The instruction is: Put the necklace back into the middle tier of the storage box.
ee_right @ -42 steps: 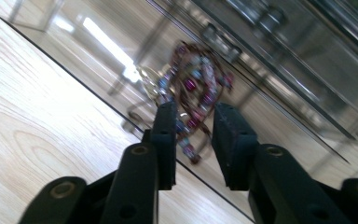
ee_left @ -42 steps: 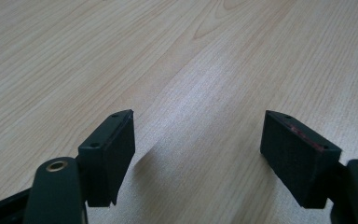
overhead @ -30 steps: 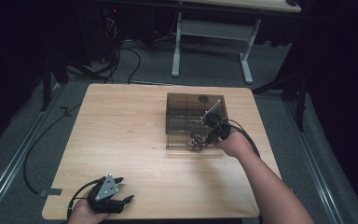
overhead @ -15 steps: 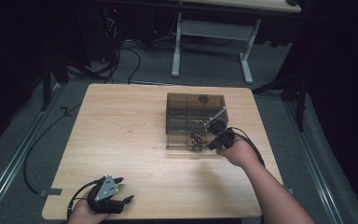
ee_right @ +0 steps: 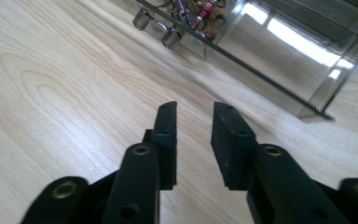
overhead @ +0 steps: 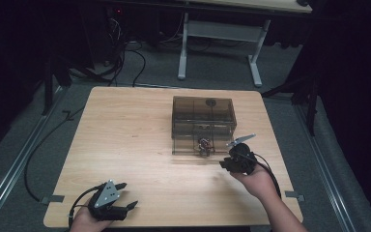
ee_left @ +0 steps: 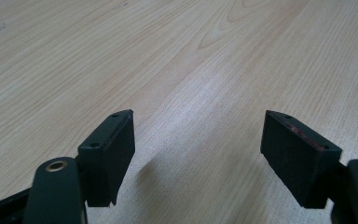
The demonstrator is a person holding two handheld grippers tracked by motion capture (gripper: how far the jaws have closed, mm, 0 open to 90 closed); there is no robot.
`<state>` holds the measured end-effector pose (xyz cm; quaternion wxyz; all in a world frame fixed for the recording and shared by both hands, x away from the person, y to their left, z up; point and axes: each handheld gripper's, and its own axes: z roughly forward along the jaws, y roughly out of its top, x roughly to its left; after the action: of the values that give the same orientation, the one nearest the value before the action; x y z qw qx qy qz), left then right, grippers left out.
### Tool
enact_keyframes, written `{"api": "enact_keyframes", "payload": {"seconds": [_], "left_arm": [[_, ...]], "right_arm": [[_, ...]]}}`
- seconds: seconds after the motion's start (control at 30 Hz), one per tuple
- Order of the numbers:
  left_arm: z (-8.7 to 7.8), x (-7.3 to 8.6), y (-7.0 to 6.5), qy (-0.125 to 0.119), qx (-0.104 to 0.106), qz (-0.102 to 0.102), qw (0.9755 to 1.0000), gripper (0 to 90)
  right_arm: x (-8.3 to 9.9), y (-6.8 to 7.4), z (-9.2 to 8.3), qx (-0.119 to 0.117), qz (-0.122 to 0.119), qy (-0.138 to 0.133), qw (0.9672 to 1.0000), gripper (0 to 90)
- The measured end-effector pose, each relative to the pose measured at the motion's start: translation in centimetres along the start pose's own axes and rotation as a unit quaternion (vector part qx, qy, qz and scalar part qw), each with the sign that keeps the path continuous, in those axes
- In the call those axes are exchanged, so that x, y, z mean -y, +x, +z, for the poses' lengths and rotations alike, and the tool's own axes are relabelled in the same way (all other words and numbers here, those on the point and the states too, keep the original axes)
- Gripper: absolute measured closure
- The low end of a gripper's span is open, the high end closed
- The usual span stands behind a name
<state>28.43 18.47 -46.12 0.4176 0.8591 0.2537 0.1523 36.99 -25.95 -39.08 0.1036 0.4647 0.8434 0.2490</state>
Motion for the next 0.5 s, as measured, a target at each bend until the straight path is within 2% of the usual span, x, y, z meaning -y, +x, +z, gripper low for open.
{"api": "enact_keyframes", "payload": {"seconds": [0.2,0.33,0.5], "left_arm": [[0.0,0.0,0.0,-0.003,-0.004,-0.003,1.0000,26.5],[0.0,0.0,0.0,-0.003,-0.006,-0.004,1.0000,26.5],[-0.1,0.0,0.1,-0.009,-0.008,-0.009,0.9999,26.5]], "right_arm": [[3.6,-0.5,0.2,0.000,0.020,-0.059,0.9980,68.0],[5.6,-0.6,0.0,0.004,0.024,-0.104,0.9943,64.9],[7.8,-0.4,0.3,0.005,0.029,-0.147,0.9887,61.7]]}}
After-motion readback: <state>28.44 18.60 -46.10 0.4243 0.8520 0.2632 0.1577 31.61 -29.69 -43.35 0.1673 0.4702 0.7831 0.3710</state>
